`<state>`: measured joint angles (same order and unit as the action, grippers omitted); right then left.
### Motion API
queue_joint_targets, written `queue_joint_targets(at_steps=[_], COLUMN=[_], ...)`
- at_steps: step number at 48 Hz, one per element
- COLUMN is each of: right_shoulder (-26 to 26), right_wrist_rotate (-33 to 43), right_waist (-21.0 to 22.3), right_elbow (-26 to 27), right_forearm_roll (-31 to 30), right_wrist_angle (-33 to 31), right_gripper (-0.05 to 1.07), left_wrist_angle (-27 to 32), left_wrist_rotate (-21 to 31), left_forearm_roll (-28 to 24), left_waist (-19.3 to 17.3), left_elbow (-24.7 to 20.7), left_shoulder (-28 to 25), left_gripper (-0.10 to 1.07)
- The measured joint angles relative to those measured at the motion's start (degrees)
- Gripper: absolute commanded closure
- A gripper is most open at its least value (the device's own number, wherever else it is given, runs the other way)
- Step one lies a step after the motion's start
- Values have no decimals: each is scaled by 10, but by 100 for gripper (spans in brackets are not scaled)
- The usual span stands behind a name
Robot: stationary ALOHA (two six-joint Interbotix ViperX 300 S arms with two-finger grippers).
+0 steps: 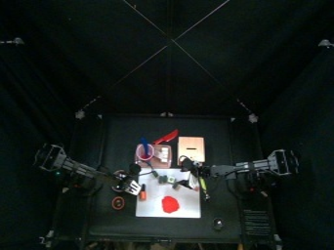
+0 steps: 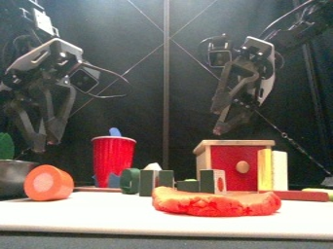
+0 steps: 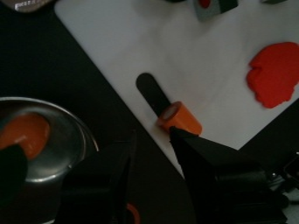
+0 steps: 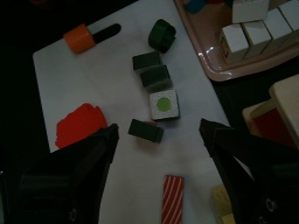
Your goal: Put carrot bottom into soy sauce bowl
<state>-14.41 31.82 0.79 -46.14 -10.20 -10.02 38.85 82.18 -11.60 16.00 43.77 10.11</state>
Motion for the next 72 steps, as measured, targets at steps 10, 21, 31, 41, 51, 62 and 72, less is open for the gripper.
queue_joint_targets(at_steps=[10,21,31,41,51,62,72], right_shoulder=[1,1,1,1,0,0,-1], right_wrist_rotate=[1,0,0,-1,0,0,0], right_waist=[-1,-2,-2,-2,-2,-2,-2], right_elbow=[-2,-4,-13,-25,-30,-30,-30], right_forearm_roll=[1,0,-2,-3,-7,-7,-7], right_wrist_angle=[0,2,5,5,6,6,6], right_gripper=[0,0,0,0,0,0,0], left_wrist_angle=[73,97,108,107,105,98,108], left_wrist_rotate=[-2,4,46,84,94,91,84], left_forearm_roll=[36,40,62,63,64,63,46], left_waist=[9,11,11,10,10,7,7], left_elbow=[-81,-137,-153,-160,-163,-163,-159], left_shoulder=[-81,-122,-151,-181,-208,-213,-191], left_gripper=[19,5,2,3,8,28,30])
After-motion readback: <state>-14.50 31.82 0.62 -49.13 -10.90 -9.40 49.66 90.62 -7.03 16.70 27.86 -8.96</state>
